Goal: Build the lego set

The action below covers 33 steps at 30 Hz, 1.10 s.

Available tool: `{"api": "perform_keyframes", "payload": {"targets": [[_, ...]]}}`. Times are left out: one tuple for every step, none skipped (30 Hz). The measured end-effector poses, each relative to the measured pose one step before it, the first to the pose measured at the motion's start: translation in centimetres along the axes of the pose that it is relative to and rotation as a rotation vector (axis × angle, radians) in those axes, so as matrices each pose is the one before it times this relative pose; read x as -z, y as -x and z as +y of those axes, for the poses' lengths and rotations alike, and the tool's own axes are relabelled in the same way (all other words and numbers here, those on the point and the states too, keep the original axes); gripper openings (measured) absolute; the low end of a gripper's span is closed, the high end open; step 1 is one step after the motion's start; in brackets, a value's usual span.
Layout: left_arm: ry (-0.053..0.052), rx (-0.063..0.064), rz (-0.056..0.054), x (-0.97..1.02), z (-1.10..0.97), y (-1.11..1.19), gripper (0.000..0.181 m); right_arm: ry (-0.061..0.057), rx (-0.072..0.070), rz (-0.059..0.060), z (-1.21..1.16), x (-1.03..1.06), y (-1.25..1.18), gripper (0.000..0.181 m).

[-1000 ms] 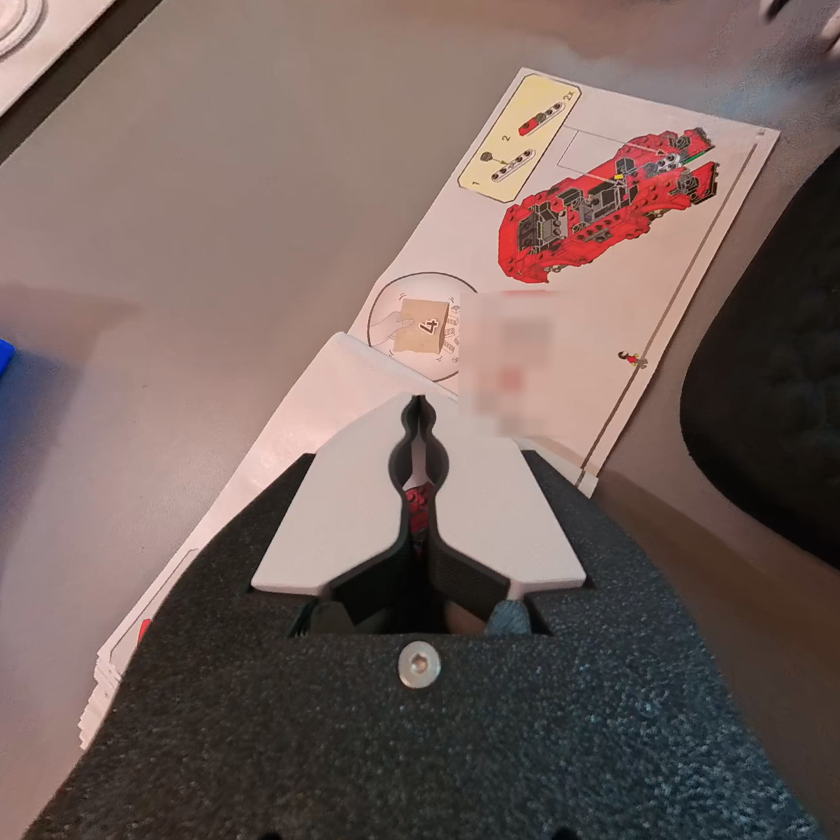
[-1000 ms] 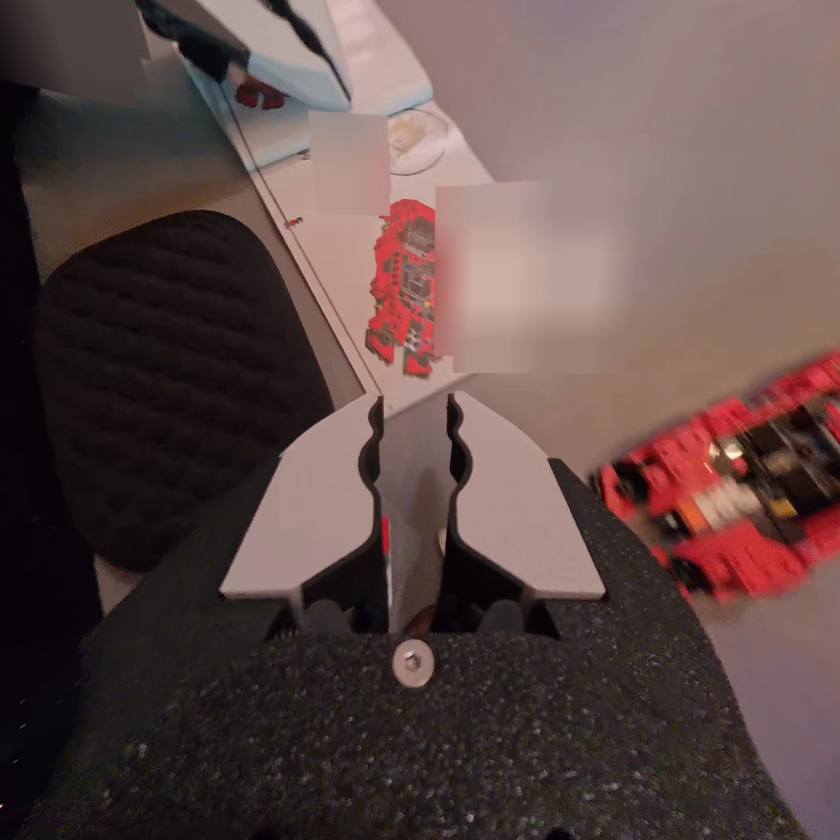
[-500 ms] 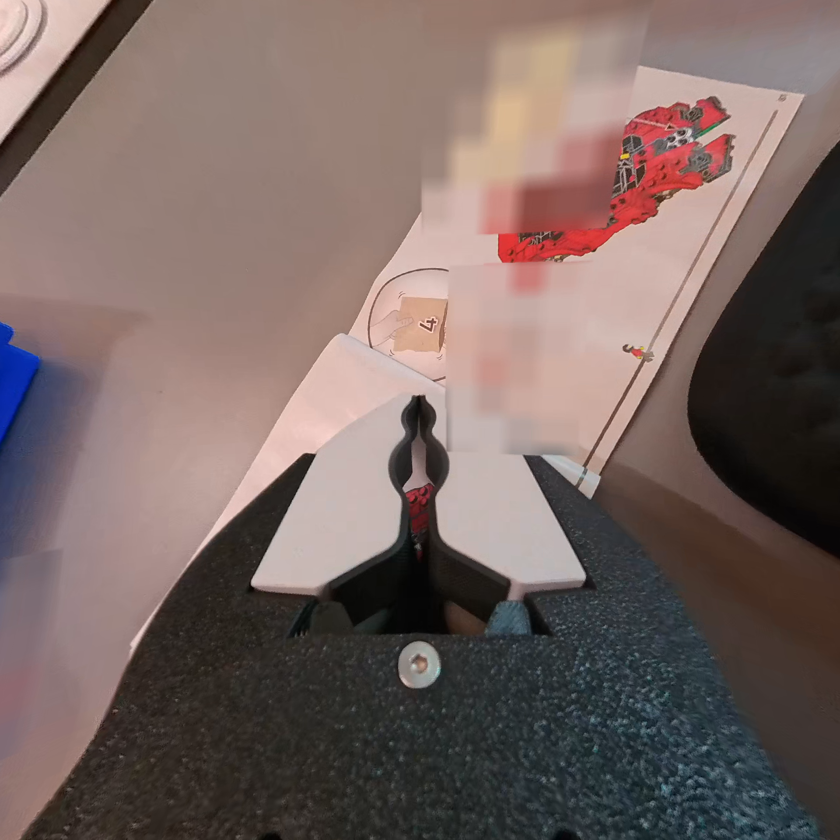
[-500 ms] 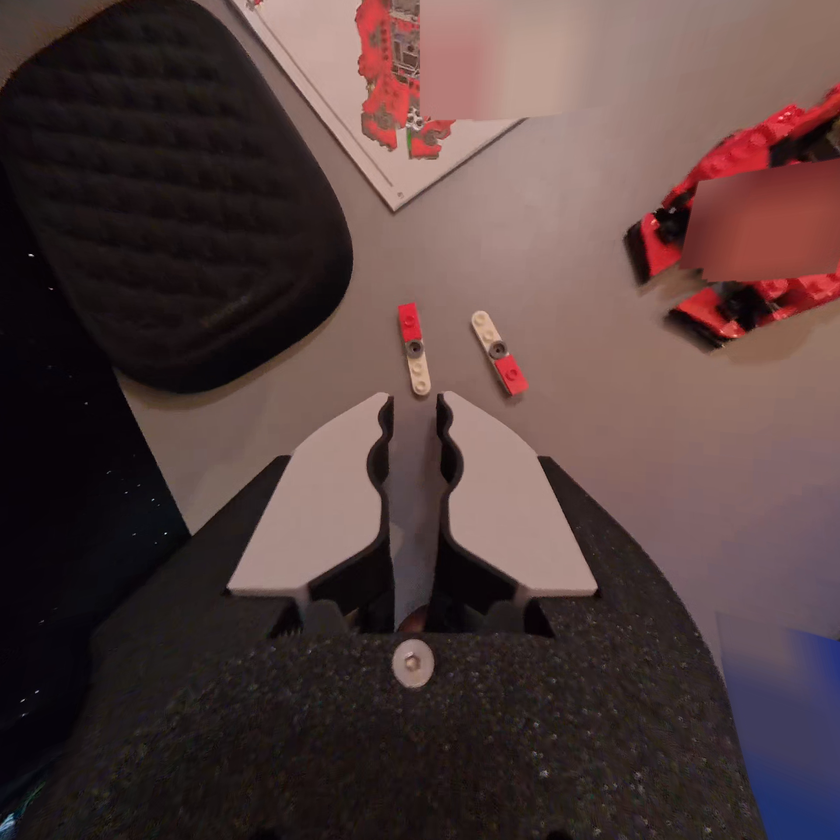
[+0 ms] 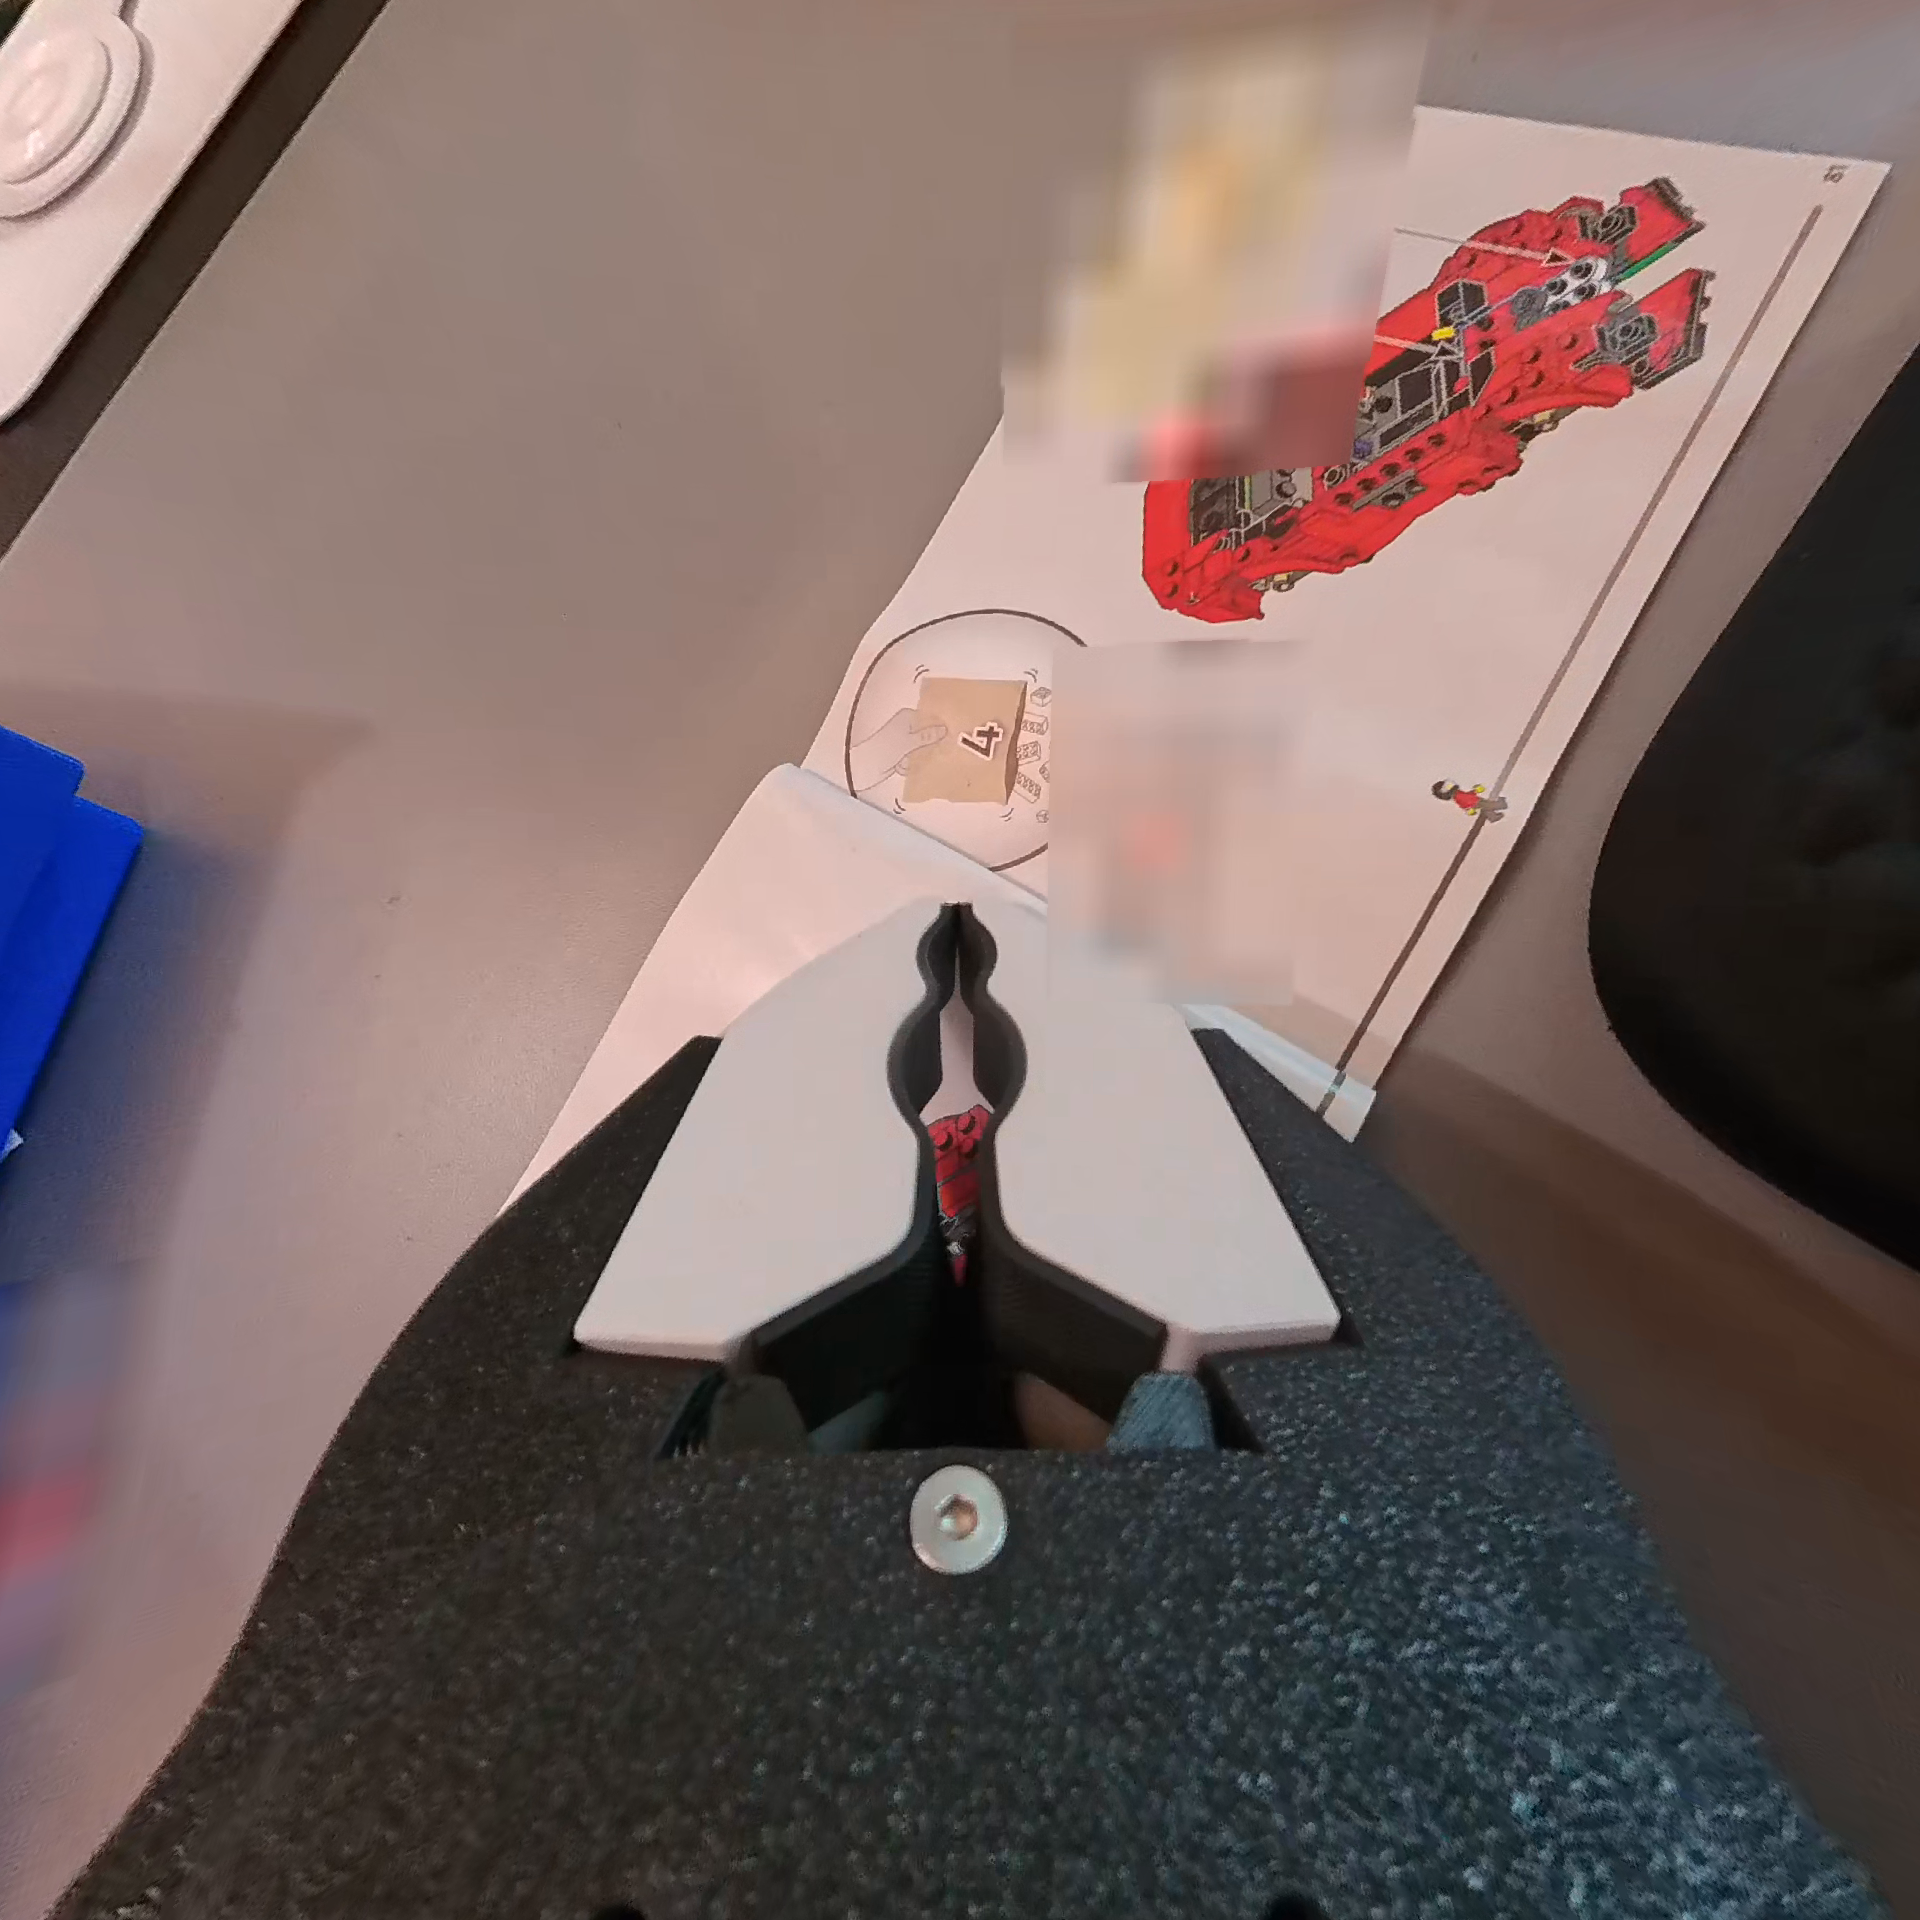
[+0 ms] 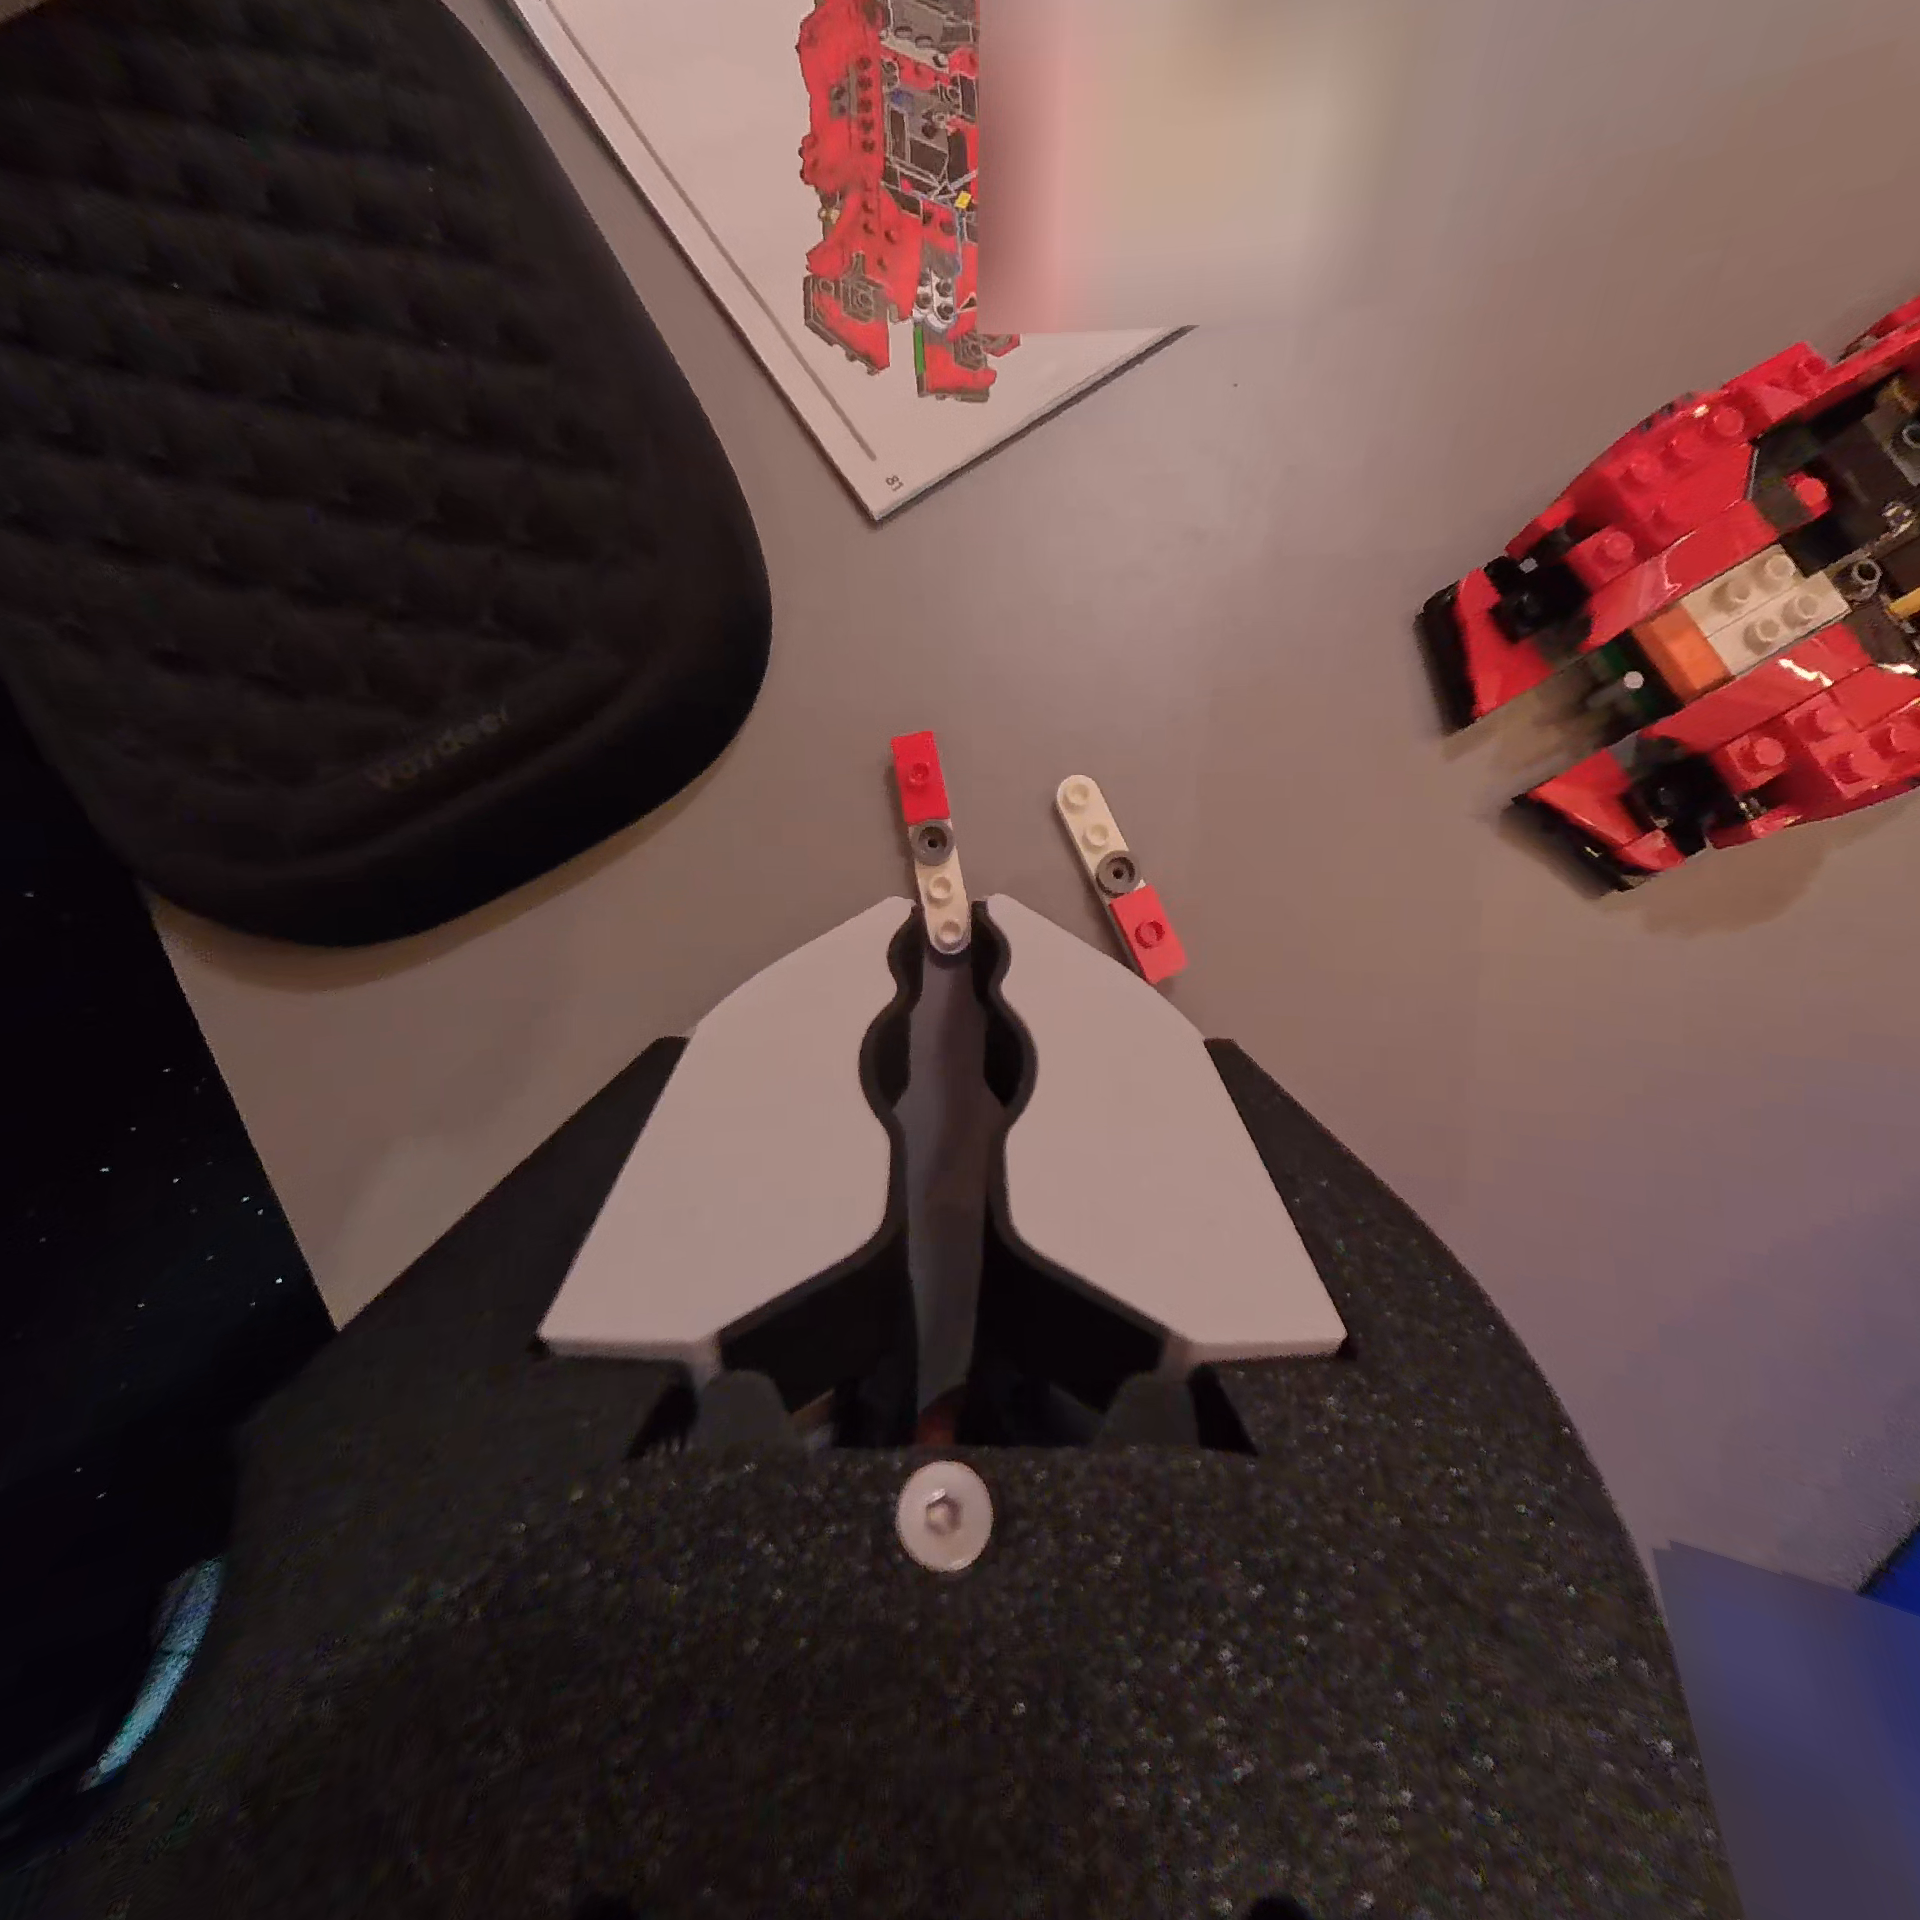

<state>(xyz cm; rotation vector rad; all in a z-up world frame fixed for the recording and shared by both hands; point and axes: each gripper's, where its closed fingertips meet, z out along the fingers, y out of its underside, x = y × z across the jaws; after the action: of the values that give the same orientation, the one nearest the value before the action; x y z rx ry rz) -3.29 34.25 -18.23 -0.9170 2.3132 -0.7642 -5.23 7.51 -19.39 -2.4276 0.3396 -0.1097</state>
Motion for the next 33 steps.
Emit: {"api": "perform_keyframes", "payload": {"targets": [[-0.0002,0.0002,0.0002,0.002,0.004,0.004,0.000,-0.0054,0.0009,0.0014,-0.071,-0.053,0.050,0.008],[-0.0010,0.0007,-0.0003,0.003,-0.002,0.000,0.000,-0.0041,0.0014,0.0016,-0.064,-0.052,0.038,0.008],[-0.0018,0.0004,-0.0005,-0.004,-0.002,-0.004,0.000,-0.0037,0.0015,0.0024,-0.054,-0.044,0.015,0.008],[-0.0024,0.0004,-0.0005,-0.005,-0.004,0.003,0.000,-0.0036,0.0008,0.0017,-0.060,-0.037,0.018,0.008],[-0.0026,0.0010,-0.0002,-0.003,0.000,0.003,0.000,-0.0038,0.0001,0.0016,-0.061,-0.050,0.006,0.008],[-0.0024,0.0022,0.0000,0.002,-0.003,0.007,0.000,-0.0037,-0.0030,0.0023,-0.061,-0.050,-0.022,0.008],[-0.0020,0.0025,0.0005,0.002,-0.003,-0.008,0.000,-0.0039,-0.0063,0.0042,-0.080,-0.067,-0.069,0.008],[-0.0018,0.0010,0.0006,0.003,-0.001,0.001,0.000,-0.0080,-0.0059,0.0026,-0.134,-0.069,-0.024,0.008],[-0.0015,-0.0005,0.0006,-0.005,0.004,0.002,0.000,-0.0130,-0.0032,-0.0017,-0.197,-0.076,0.048,0.008],[-0.0008,-0.0008,0.0002,0.004,0.000,0.004,0.000,-0.0145,-0.0020,-0.0017,-0.240,-0.067,0.063,0.008],[0.0001,0.0003,-0.0001,-0.006,-0.003,0.006,0.000,-0.0129,-0.0029,0.0022,-0.231,-0.067,0.001,0.008],[0.0010,0.0010,-0.0002,-0.003,0.003,-0.005,0.000,-0.0086,-0.0034,0.0053,-0.183,-0.060,-0.039,0.008],[0.0007,-0.0004,-0.0005,0.009,-0.003,0.004,0.000,-0.0066,-0.0026,0.0066,-0.164,-0.040,-0.061,0.008],[0.0003,-0.0012,-0.0006,-0.011,-0.001,-0.001,0.000,-0.0063,-0.0011,0.0066,-0.163,-0.040,-0.050,0.008],[0.0002,-0.0001,-0.0006,0.002,0.003,0.009,0.000,-0.0063,-0.0013,0.0070,-0.156,-0.034,-0.057,0.008],[0.0001,0.0005,-0.0007,-0.003,-0.005,-0.003,0.000,-0.0047,-0.0021,0.0038,-0.137,-0.039,-0.015,0.008],[-0.0003,-0.0003,-0.0009,0.002,-0.005,0.001,0.000,-0.0026,-0.0031,0.0026,-0.090,-0.048,-0.001,0.008],[-0.0001,-0.0010,-0.0011,0.002,0.008,-0.002,0.000,-0.0019,-0.0064,0.0048,-0.087,-0.050,-0.035,0.008],[0.0005,-0.0007,-0.0012,-0.003,-0.006,0.006,0.000,-0.0055,-0.0105,0.0071,-0.158,-0.058,-0.077,0.008],[0.0013,-0.0005,-0.0014,0.003,0.004,0.007,0.000,-0.0088,-0.0123,0.0059,-0.225,-0.062,-0.047,0.008],[0.0017,-0.0009,-0.0014,0.000,-0.002,-0.006,0.000,-0.0133,-0.0096,0.0031,-0.321,-0.061,0.025,0.008],[0.0019,-0.0018,-0.0017,0.001,0.000,0.005,0.000,-0.0130,-0.0044,0.0048,-0.327,-0.073,0.038,0.008],[0.0019,-0.0029,-0.0020,-0.002,0.005,0.001,0.000,-0.0064,-0.0004,0.0095,-0.226,-0.072,-0.032,0.008],[0.0018,-0.0031,-0.0018,0.005,-0.002,0.002,0.000,-0.0005,0.0010,0.0054,-0.129,-0.083,0.002,0.008],[0.0017,-0.0030,-0.0013,-0.003,-0.009,0.002,0.000,0.0003,0.0027,-0.0002,-0.097,-0.083,0.059,0.008],[0.0012,-0.0030,-0.0010,0.006,0.001,0.007,0.000,-0.0015,0.0029,0.0003,-0.086,-0.072,0.045,0.008],[0.0005,-0.0020,-0.0011,0.009,-0.014,0.003,0.000,-0.0021,0.0017,0.0012,-0.058,-0.035,0.019,0.008],[-0.0001,-0.0006,-0.0013,0.013,0.007,0.009,0.000,-0.0004,0.0010,-0.0016,-0.011,-0.025,0.044,0.008],[-0.0004,0.0006,-0.0025,0.001,-0.007,0.014,0.000,0.0033,-0.0005,-0.0009,0.070,-0.006,0.005,0.008],[-0.0005,0.0009,-0.0057,0.017,-0.005,0.058,0.001,0.0058,-0.0003,0.0031,0.106,0.016,-0.038,0.008],[-0.0010,0.0003,-0.0041,0.016,-0.004,0.050,0.001,0.0055,0.0012,0.0035,0.101,0.028,-0.027,0.008],[-0.0004,0.0018,-0.0043,0.011,-0.007,0.040,0.002,0.0050,0.0010,0.0026,0.101,0.031,-0.016,0.008],[-0.0001,0.0029,-0.0045,0.009,-0.002,0.048,0.003,0.0046,0.0004,0.0033,0.083,0.045,-0.012,0.008]]}}
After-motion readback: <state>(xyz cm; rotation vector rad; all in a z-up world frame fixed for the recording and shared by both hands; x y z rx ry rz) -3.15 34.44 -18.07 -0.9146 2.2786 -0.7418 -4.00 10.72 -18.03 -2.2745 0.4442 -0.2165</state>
